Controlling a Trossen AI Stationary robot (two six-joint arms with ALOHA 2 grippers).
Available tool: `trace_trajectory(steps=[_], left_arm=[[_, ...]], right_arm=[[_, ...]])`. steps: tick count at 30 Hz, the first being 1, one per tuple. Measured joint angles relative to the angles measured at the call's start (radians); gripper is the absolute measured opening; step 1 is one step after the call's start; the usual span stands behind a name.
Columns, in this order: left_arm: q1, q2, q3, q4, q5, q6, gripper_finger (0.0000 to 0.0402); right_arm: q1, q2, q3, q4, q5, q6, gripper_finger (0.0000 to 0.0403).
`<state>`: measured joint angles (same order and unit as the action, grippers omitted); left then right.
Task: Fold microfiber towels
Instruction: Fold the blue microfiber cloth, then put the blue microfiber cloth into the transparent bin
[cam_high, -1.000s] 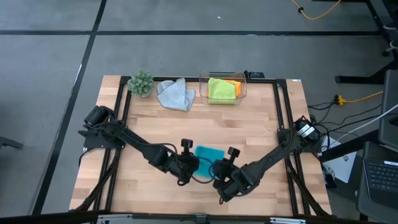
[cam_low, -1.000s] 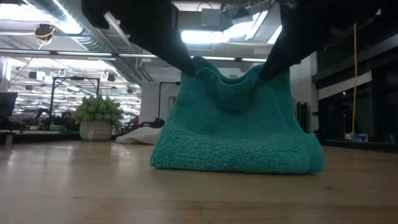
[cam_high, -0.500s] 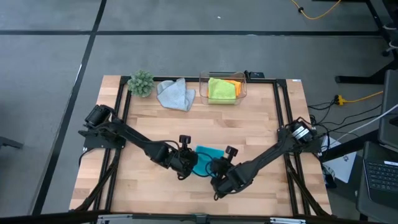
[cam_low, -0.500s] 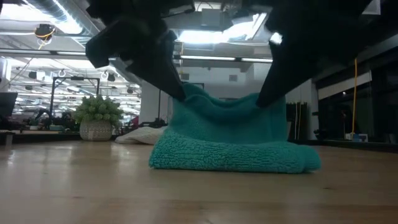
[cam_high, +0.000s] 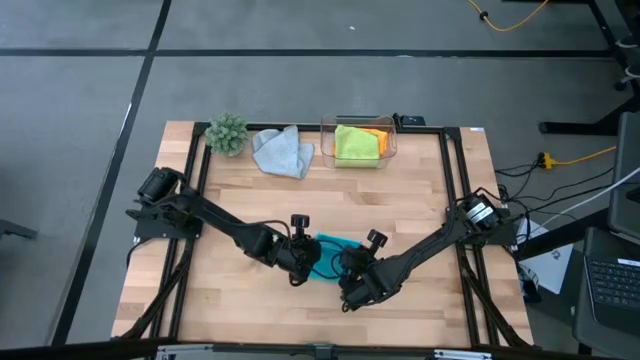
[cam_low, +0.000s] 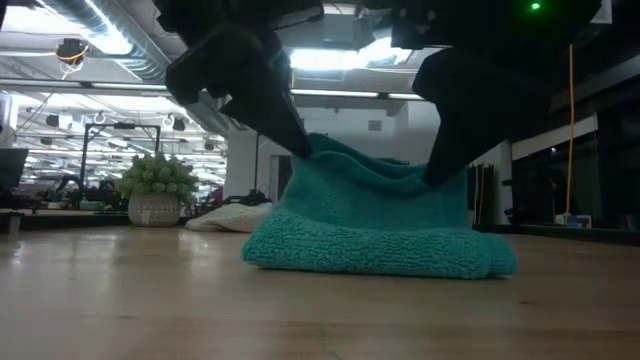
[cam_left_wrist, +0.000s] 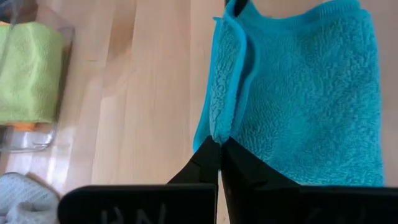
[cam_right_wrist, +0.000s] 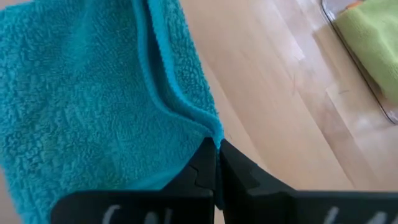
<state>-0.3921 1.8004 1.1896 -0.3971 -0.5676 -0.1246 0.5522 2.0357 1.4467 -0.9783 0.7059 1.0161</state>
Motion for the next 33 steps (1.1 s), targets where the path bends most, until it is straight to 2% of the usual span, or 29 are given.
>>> trace_trajectory(steps=[10, 18, 33], left_arm=[[0.045, 0.0, 0.0, 0.04, 0.017, -0.003, 0.0031], [0.074, 0.0, -0.007, 0.041, 0.093, -0.028, 0.0056], [0.105, 0.001, -0.059, 0.077, 0.086, 0.017, 0.0099]], right_arm=[[0.0, 0.0, 0.0, 0.0, -0.019, 0.001, 0.0005], [-0.003, 0.0, 0.0, 0.0, -0.019, -0.011, 0.0016], [-0.055, 0.0, 0.0, -0.002, -0.019, -0.025, 0.0166]])
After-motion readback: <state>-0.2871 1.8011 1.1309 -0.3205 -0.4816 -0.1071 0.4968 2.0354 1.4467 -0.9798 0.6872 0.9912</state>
